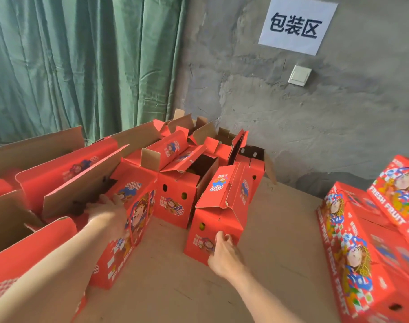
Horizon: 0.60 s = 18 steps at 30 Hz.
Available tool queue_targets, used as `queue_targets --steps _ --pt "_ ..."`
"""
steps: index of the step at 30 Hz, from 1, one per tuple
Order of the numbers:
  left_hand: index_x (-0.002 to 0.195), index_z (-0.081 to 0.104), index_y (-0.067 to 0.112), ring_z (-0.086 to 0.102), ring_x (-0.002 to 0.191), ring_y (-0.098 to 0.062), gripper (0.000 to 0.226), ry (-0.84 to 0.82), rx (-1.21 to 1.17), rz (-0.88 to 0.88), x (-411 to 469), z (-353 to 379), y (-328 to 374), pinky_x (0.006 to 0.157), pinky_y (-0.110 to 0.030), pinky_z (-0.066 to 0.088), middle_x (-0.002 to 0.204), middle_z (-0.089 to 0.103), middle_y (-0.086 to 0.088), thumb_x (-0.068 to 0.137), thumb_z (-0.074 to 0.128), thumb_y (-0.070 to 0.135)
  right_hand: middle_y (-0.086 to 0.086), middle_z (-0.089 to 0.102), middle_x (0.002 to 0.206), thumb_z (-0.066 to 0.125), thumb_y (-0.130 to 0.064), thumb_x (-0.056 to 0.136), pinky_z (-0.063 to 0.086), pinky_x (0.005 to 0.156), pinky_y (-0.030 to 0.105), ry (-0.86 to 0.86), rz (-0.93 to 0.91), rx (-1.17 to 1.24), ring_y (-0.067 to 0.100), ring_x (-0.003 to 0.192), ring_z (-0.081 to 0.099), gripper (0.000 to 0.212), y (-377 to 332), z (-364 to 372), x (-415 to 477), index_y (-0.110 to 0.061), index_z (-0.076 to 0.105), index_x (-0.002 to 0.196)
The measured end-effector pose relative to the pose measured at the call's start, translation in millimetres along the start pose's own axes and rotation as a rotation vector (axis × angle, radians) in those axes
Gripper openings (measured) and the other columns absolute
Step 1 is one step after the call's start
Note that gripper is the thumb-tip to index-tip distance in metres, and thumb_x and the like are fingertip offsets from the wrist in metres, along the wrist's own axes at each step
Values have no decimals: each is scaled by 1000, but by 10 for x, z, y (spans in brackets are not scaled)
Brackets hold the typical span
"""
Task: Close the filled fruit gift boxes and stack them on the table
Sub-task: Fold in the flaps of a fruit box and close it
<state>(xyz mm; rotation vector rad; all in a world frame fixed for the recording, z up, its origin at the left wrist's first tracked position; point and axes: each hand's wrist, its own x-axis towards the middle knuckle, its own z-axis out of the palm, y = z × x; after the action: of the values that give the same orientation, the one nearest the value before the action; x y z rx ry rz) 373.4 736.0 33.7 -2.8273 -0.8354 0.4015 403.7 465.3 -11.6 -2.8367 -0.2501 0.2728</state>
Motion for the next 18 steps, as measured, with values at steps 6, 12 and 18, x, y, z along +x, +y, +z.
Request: queue_targets --steps 6,12,18 --pt "149 -10 7 -11 143 -39 87 223 173 230 -206 167 160 112 -58 -8 157 -10 -15 93 34 58 -4 49 102 44 -34 93 40 77 30 57 -104 99 20 92 53 20 660 50 -1081 -24 32 105" --pt "142 36 4 28 140 -28 50 336 -1011 480 -938 205 766 113 -42 23 149 35 -15 100 36 31 -20 56 100 45 -39 93 38 75 9 64 -9 248 -4 91 54 13 1429 15 -2131 -42 37 103" --pt "95 63 18 55 89 -17 58 -87 -1440 594 -1690 217 963 83 -34 40 94 61 0 87 36 68 -15 59 109 37 -40 100 43 92 30 1 31 313 -2 102 54 15 2114 -172 -2778 -31 47 103"
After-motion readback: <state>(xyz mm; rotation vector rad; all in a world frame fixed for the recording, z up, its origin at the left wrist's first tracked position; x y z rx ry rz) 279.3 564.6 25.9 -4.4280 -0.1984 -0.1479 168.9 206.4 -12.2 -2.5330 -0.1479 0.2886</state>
